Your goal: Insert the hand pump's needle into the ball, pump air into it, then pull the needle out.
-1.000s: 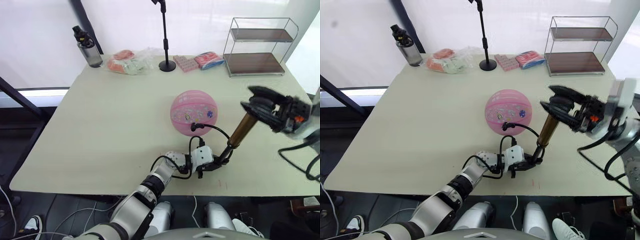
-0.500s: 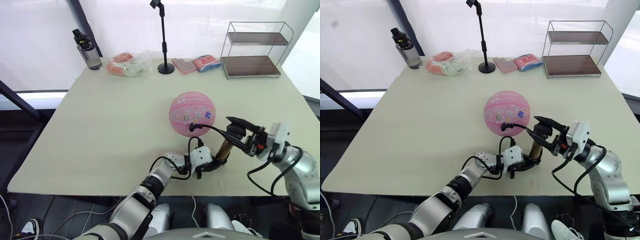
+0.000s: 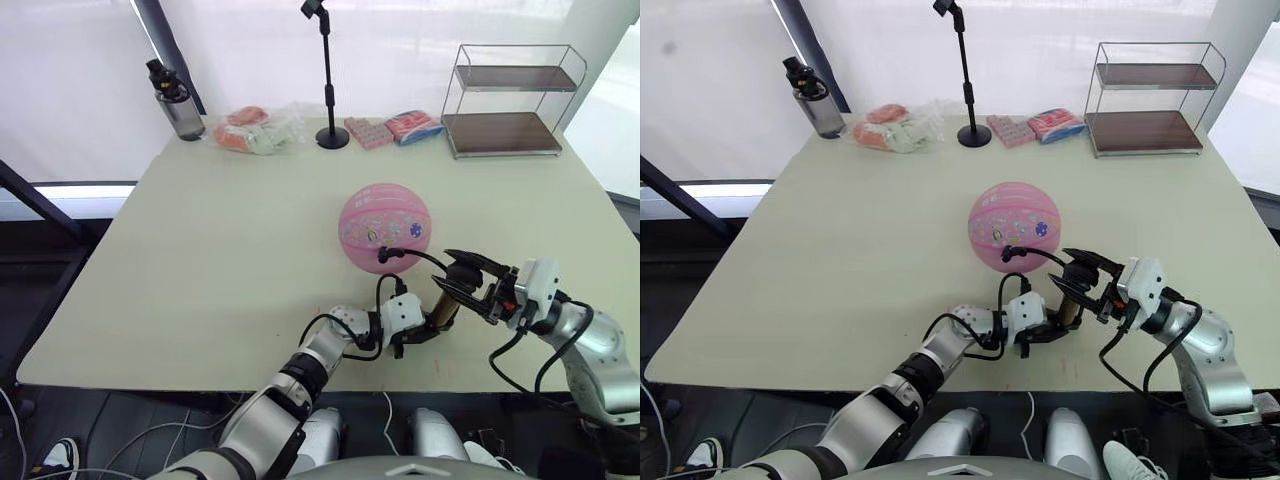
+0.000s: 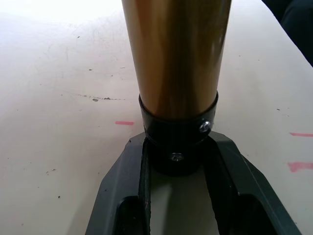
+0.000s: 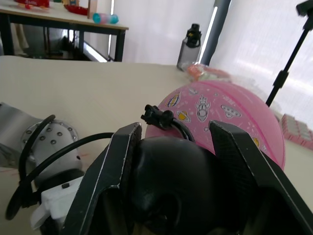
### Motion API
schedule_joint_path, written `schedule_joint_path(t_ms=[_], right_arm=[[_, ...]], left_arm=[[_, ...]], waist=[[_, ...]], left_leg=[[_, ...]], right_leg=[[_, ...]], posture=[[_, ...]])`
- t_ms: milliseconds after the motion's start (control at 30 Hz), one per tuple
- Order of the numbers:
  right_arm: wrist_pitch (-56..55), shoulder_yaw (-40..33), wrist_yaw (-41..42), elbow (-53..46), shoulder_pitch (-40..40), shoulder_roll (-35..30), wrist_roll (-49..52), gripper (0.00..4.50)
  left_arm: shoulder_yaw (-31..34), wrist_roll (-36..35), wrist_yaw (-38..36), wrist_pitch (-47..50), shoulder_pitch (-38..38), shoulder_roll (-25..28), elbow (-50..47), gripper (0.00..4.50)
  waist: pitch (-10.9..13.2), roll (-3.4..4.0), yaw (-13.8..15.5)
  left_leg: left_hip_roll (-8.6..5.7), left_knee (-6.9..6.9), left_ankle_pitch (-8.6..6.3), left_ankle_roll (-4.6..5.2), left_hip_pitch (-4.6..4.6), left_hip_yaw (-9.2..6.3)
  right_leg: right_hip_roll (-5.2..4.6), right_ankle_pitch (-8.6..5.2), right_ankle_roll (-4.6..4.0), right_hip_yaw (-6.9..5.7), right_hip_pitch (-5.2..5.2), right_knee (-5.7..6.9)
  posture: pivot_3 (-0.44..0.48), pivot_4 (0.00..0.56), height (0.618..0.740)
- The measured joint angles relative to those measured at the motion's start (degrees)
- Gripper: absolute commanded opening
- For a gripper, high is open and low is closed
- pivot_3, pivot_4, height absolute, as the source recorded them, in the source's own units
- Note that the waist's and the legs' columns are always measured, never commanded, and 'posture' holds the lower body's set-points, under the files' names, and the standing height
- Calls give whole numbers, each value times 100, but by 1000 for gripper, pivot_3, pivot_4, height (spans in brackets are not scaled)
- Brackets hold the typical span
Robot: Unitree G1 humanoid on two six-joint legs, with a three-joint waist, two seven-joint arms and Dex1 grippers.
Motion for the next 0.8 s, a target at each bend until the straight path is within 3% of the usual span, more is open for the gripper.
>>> schedule_joint_path(t_ms=[267,500,800], right_arm=[[967,-557,-94,-685,-298,-438,839,1914],[2056,-1538,-333,-1160,-1040,-1049,2268,1914],[2455,-1742,-497,-1237,-1223,-1181,2582,1914]], left_arm=[[0,-24,-47,-20,-11,-9,-25,1089],[3,-28,-66,-21,-43,-15,-21,1089],[4,-31,-95,-36,-48,-25,-18,1089]], waist=[[36,17,8],[71,2,13],[78,1,18]], left_leg=[[-2,0,0,0,-11,0],[-2,2,0,0,-15,1],[-4,2,0,1,-20,2]], right_leg=[[-4,1,-1,1,-4,-1],[-6,1,-1,-1,-4,-2],[-11,1,-2,-3,-5,-3]], posture=[[0,150,736],[0,150,736],[0,150,736]])
